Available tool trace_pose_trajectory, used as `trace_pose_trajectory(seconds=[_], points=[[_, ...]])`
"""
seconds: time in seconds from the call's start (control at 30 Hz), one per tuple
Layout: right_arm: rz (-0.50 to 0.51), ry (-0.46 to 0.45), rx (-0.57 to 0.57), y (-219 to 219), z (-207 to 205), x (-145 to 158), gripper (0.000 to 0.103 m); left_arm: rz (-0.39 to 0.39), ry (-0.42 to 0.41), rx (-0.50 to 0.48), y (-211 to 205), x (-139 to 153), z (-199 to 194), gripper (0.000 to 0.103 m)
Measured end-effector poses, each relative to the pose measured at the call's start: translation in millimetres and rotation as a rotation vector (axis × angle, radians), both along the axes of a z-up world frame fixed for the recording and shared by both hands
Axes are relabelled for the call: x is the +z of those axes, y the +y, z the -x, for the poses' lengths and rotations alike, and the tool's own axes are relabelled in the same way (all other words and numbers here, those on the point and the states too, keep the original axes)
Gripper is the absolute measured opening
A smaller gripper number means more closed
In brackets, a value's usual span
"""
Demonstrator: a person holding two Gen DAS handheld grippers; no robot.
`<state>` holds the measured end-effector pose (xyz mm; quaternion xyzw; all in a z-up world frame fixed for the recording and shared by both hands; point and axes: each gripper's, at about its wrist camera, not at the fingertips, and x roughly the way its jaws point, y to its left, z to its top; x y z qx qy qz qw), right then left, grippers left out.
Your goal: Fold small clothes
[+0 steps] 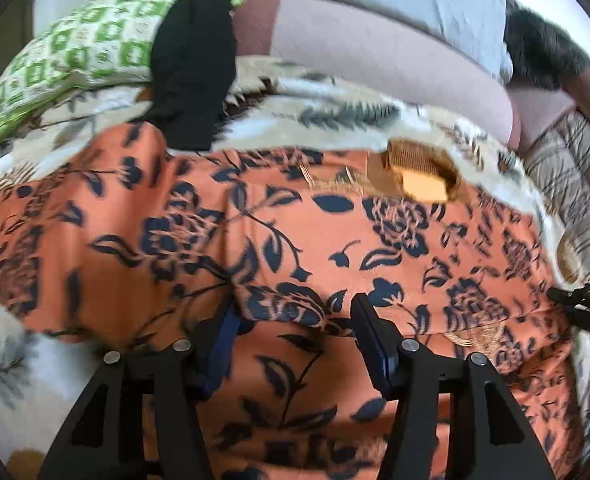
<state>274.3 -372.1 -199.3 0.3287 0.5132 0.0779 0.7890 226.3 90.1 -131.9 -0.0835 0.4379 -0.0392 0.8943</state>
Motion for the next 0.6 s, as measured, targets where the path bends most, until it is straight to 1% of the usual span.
trace_pose_trajectory(seconds=[0.03,0.07,0.1,0.13,0.17,0.2,0.23,0.3,0.33,0.4,0.47,0.53,0.57,0.6], points=[[-0.019,-0.011,-0.037,-5,4,1,0.021,0.016,-0.01,0.009,7,6,5,0.058],[-0.032,-0.029,-0.066,-8,9,3,0.027,0.04,-0.023,0.025,18,12,13,0.058],[-0.029,-0.016,-0.068,-6,11,3,0.04,0.06,-0.032,0.042,28,17,19,0.059],[-0.015,-0.01,-0.041,-2,13,6,0.047,0.082,-0.039,0.065,40,21,26,0.059],[0.024,-0.023,-0.035,0,18,12,0.059,0.109,-0.048,0.102,58,25,35,0.062],[0.126,-0.048,-0.047,6,24,26,0.064,0.131,-0.059,0.137,74,28,43,0.065],[0.192,-0.085,-0.05,13,30,39,0.064,0.159,-0.074,0.182,93,31,51,0.067],[0.191,-0.14,-0.031,24,40,55,0.064,0.23,-0.111,0.308,140,34,66,0.072],[0.195,-0.168,-0.008,35,45,63,0.065,0.269,-0.118,0.372,164,33,70,0.073],[0.217,-0.204,0.046,59,53,71,0.066,0.392,-0.114,0.504,218,23,75,0.074],[0.215,-0.211,0.098,83,62,70,0.066,0.524,-0.12,0.642,273,8,78,0.074],[0.215,-0.206,0.136,100,71,69,0.066,0.627,-0.118,0.753,316,-7,77,0.074],[0.223,-0.194,0.158,111,77,64,0.066,0.68,-0.121,0.801,338,-15,76,0.074],[0.229,-0.184,0.169,115,79,60,0.066,0.713,-0.125,0.825,353,-20,73,0.074]])
